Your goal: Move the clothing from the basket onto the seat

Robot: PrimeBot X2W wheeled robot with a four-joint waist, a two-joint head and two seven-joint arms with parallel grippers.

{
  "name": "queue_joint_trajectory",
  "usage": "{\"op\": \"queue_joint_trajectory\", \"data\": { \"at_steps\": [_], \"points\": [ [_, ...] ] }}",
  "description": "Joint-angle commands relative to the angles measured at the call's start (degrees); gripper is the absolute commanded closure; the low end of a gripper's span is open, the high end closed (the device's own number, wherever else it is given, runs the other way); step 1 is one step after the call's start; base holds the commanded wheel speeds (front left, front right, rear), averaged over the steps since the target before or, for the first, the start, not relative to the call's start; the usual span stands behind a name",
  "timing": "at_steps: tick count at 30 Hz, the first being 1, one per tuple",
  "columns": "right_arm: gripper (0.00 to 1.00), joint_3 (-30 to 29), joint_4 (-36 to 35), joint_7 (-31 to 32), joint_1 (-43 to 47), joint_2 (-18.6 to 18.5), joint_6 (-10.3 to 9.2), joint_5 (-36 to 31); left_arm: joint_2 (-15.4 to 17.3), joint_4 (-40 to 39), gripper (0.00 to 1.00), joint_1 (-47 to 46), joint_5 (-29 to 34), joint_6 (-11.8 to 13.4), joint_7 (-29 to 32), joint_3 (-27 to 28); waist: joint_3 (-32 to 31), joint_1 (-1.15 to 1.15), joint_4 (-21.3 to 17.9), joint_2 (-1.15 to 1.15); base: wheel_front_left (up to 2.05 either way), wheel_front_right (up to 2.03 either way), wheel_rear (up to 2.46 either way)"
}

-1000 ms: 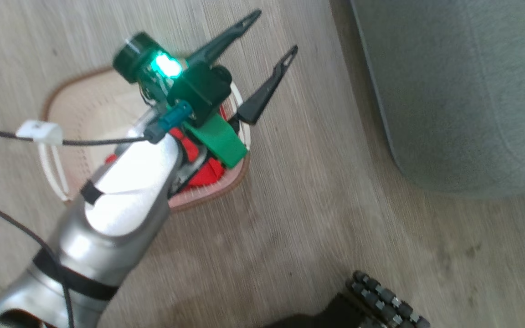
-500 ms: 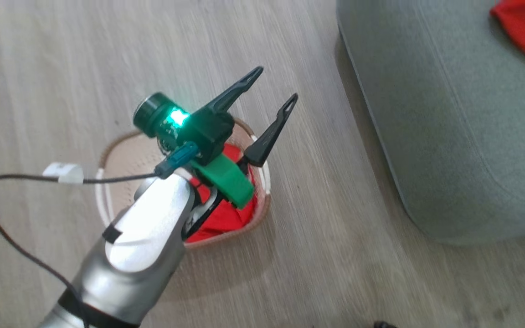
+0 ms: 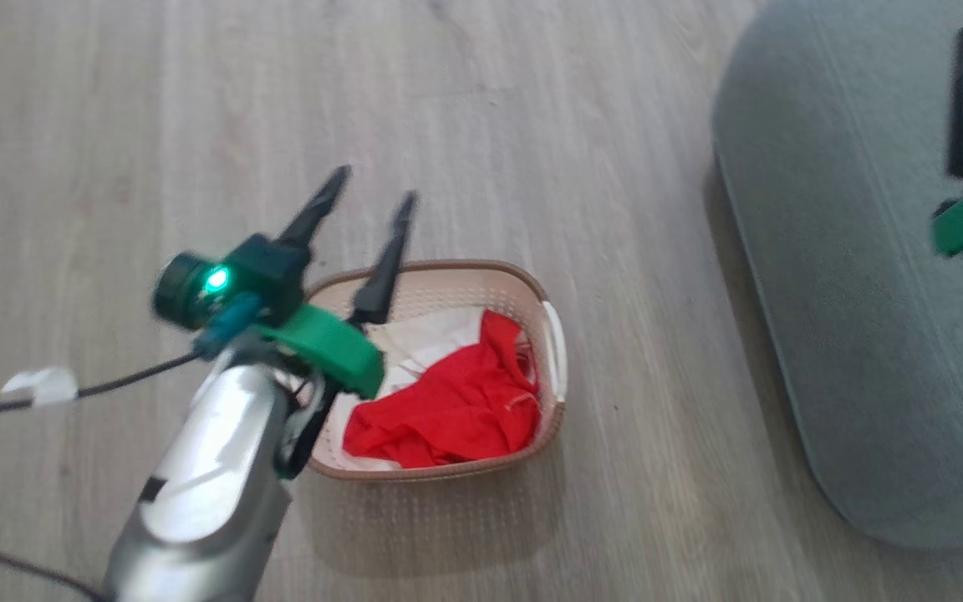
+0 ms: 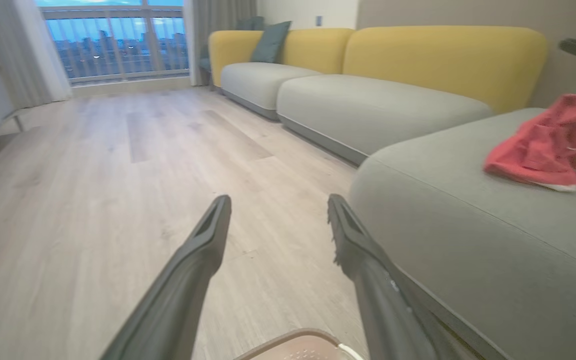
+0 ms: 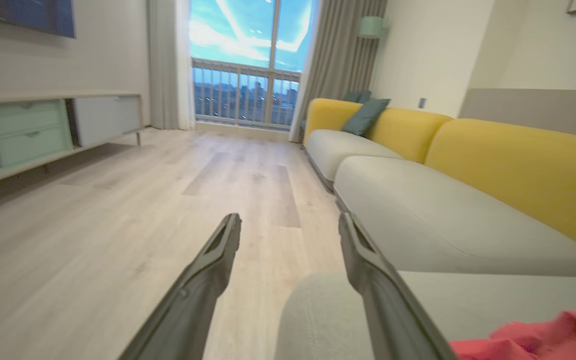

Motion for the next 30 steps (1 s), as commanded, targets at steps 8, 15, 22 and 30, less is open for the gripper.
{"op": "queue_joint_trajectory", "data": {
  "at_steps": [8,15,22,30],
  "points": [
    [0.00,4.0,-6.7,-0.5,6.4,2.7,-0.02,2.6,1.5,-1.3,0.00,5.2,1.7,2.4,-0.5,11.5,-4.1,0.01,5.2,0.00,0.00,0.00,0.00],
    [0.00,6.2,-7.6,-0.5,12.0,5.5,-0.02,3.7,1.1,-1.2,0.00,10.9,3.1,3.5,-0.5,18.7,-6.8,0.01,6.6,0.00,0.00,0.00,0.00],
    [0.00,6.9,-6.8,-0.5,16.3,8.4,-0.02,3.0,-0.1,-1.8,0.00,15.6,4.6,3.7,-0.5,23.5,-8.8,0.01,6.8,0.00,0.00,0.00,0.00],
    [0.00,6.7,-6.5,-0.5,20.7,10.3,-0.02,1.9,-1.3,-3.4,0.00,19.8,6.1,3.7,-0.5,26.9,-10.2,0.01,6.5,0.00,0.00,0.00,0.00]
  ]
}}
